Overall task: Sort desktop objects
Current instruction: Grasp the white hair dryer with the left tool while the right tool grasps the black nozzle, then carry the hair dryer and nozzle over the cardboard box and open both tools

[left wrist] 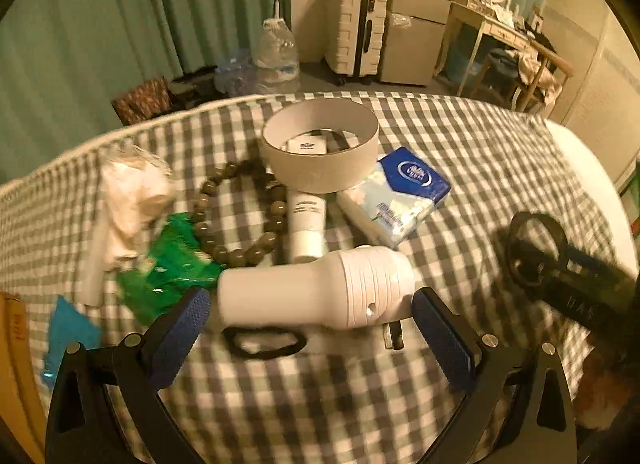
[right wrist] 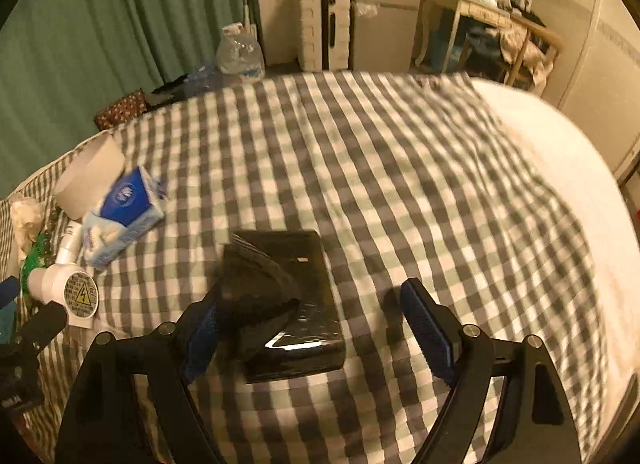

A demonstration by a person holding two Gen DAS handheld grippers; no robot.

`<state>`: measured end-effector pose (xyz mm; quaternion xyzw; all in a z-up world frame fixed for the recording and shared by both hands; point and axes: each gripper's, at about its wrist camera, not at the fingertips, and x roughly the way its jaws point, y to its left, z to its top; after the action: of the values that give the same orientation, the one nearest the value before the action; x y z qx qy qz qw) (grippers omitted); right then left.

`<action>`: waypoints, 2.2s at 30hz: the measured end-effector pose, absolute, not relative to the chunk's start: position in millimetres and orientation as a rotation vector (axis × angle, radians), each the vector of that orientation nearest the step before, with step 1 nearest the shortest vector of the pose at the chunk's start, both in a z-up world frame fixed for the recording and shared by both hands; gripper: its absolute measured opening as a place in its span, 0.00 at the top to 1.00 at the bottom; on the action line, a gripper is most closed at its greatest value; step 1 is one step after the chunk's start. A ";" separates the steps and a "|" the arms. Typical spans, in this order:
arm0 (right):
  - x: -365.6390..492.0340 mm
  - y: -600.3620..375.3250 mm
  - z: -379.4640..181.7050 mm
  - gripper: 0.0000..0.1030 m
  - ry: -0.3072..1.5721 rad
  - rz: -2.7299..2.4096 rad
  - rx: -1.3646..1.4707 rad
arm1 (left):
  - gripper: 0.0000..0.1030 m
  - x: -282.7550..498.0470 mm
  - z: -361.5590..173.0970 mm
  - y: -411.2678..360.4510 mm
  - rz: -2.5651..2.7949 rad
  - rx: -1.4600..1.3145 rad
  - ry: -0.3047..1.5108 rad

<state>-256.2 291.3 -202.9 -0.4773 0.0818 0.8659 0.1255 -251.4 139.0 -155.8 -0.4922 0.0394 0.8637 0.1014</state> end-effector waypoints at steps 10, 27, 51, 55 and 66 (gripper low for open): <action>-253.4 295.9 -210.2 0.33 0.276 2.530 -1.410 | 0.02 -271.8 -182.6 146.8 2.509 -1.622 0.082; -218.3 298.6 -178.4 0.57 0.474 2.635 -1.361 | 0.02 -221.5 -84.4 121.0 2.593 -1.311 0.045; -119.8 152.9 -33.9 0.57 0.246 2.943 -1.263 | 0.02 -100.5 34.6 31.2 2.768 -1.116 0.009; -107.3 125.0 -14.6 0.57 0.177 2.992 -1.247 | 0.02 -85.3 41.1 6.2 2.807 -1.107 -0.015; -90.2 21.3 18.3 0.57 -0.038 3.142 -1.226 | 0.02 -63.9 60.1 -74.9 2.963 -1.072 -0.022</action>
<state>-90.2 21.3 18.3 -0.3611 -0.0110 0.9253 -0.1156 -63.9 -74.9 60.1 -0.3401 -0.0070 0.9404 -0.0046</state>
